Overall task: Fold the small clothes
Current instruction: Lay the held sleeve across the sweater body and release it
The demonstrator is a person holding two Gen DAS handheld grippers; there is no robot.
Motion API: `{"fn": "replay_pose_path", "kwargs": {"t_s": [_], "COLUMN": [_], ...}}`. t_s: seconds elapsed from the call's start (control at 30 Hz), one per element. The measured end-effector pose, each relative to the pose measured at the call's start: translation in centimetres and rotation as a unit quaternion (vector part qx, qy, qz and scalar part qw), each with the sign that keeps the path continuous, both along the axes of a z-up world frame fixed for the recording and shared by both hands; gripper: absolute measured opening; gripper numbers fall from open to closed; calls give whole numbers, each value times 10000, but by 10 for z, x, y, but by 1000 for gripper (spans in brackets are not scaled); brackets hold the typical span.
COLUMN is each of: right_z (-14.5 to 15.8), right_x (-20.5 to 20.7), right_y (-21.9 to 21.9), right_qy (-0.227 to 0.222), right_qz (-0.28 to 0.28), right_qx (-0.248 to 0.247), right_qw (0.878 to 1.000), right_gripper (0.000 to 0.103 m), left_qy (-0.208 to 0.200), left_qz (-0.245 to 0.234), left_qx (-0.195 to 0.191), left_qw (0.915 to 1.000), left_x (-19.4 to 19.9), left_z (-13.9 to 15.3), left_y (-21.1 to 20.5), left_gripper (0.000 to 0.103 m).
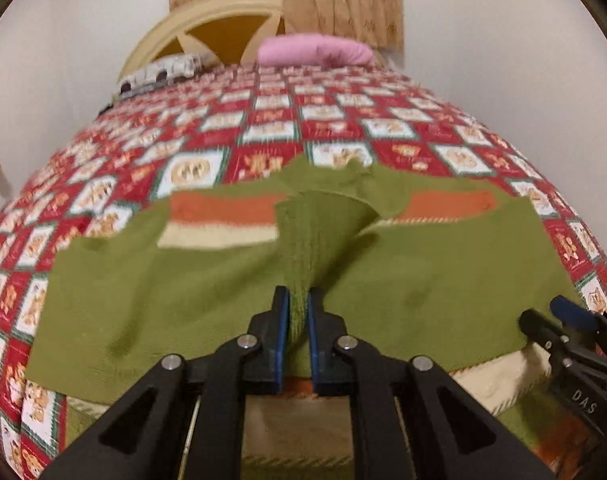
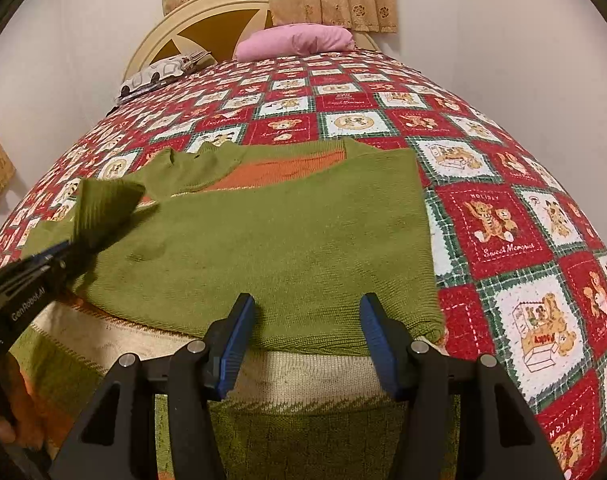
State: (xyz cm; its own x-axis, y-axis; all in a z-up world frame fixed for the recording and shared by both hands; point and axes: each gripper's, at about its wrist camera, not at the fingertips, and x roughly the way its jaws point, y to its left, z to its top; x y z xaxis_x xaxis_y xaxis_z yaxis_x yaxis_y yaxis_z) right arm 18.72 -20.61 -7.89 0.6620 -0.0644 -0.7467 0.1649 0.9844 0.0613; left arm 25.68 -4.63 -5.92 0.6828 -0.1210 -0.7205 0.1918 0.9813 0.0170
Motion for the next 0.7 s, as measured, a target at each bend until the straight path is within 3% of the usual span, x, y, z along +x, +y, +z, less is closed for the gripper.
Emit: {"fn": "replay_pose_path", "kwargs": {"t_s": [0.03, 0.1, 0.13, 0.17, 0.27, 0.43, 0.5, 0.57, 0.7], "right_z": [0, 0, 0, 0, 0, 5, 16, 29, 33], "right_x": [0, 0, 0, 0, 0, 3, 3, 8, 39], "right_y": [0, 0, 0, 0, 0, 2, 2, 11, 56], "right_qy": [0, 0, 1, 0, 2, 87, -80, -279, -155], "right_qz": [0, 0, 1, 0, 0, -25, 68, 203, 672], "right_qx": [1, 4, 2, -1, 0, 7, 515, 1170, 1422], "right_qw": [10000, 10000, 10000, 10000, 10000, 10000, 9986, 9925, 9874], "right_gripper": [56, 56, 56, 56, 56, 56, 56, 56, 56], "left_qy": [55, 205, 236, 140, -202, -345, -287, -138, -86], "left_qz": [-2, -3, 38, 115, 405, 1237, 1597, 1898, 2195], "left_qx": [-74, -110, -133, -206, -231, -396, -518, -994, -1142], "left_qw": [10000, 9997, 9996, 9996, 9987, 9909, 9854, 9767, 9689], "left_x": [-1, -7, -12, -21, -44, -66, -69, -67, -65], "left_z": [0, 1, 1, 6, 14, 9, -2, -8, -15], "left_y": [2, 8, 12, 22, 54, 114, 130, 145, 152], "left_gripper": [15, 48, 77, 89, 91, 91, 89, 89, 89]}}
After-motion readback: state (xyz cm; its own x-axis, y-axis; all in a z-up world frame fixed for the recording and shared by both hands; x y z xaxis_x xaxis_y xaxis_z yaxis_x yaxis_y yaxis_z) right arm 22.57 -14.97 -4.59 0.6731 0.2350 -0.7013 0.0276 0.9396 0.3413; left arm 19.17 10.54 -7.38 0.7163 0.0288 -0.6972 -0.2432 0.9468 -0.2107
